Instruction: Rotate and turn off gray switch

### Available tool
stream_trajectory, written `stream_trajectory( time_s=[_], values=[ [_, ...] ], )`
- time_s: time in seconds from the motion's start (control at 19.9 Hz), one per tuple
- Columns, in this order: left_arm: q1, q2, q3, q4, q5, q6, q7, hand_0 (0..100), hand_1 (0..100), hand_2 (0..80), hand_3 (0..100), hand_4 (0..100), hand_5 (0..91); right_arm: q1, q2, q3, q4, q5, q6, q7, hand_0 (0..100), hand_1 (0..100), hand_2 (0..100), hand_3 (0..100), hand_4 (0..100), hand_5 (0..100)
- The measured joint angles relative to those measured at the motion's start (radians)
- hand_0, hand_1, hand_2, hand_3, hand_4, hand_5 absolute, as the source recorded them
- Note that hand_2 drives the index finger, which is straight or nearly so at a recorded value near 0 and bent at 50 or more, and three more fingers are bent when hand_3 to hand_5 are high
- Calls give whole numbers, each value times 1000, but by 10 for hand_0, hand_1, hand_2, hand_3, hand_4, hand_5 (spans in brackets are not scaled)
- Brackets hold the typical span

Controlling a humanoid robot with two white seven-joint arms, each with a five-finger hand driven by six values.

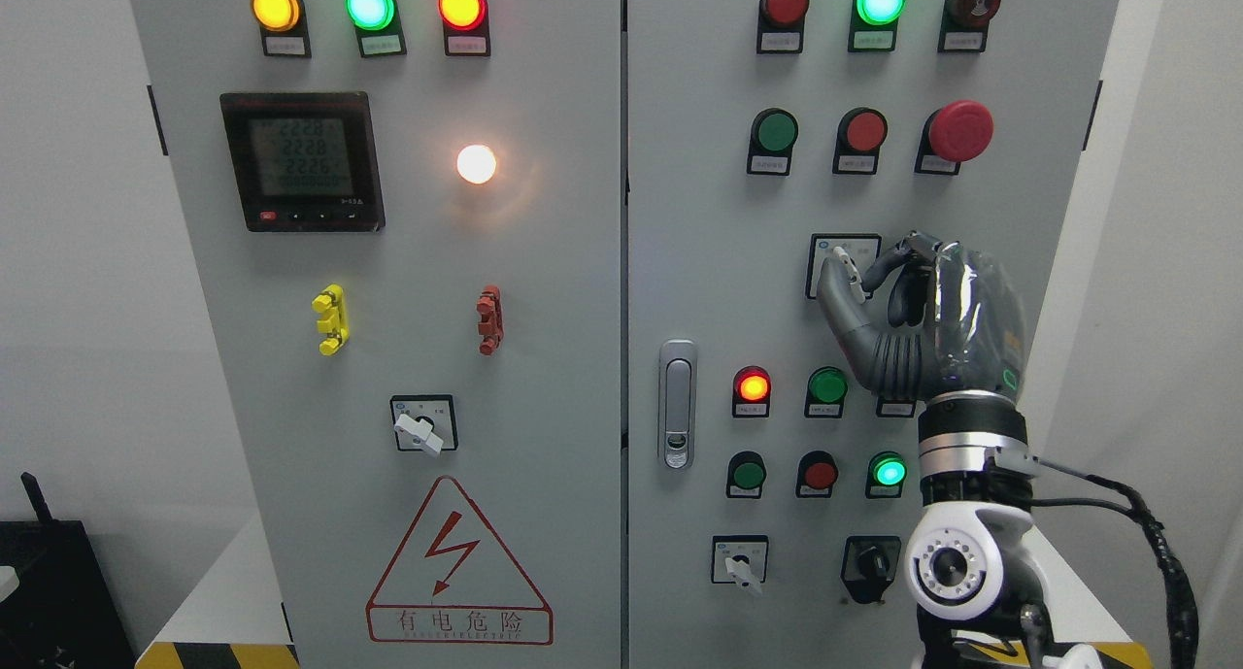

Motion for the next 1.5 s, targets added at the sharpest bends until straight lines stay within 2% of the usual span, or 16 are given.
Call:
stream_trajectory(
  time_s=[0.95,1.5],
  values=[
    [0,0,0,0,0,0,0,120,389,0,0,0,0,0,1,-1,-1,-1,2,-7,506,404,722,1000,1000,1000],
    [0,0,0,0,0,0,0,120,389,0,0,0,0,0,1,-2,-1,-4,0,-7,409,408,715,1000,1000,1000]
  ],
)
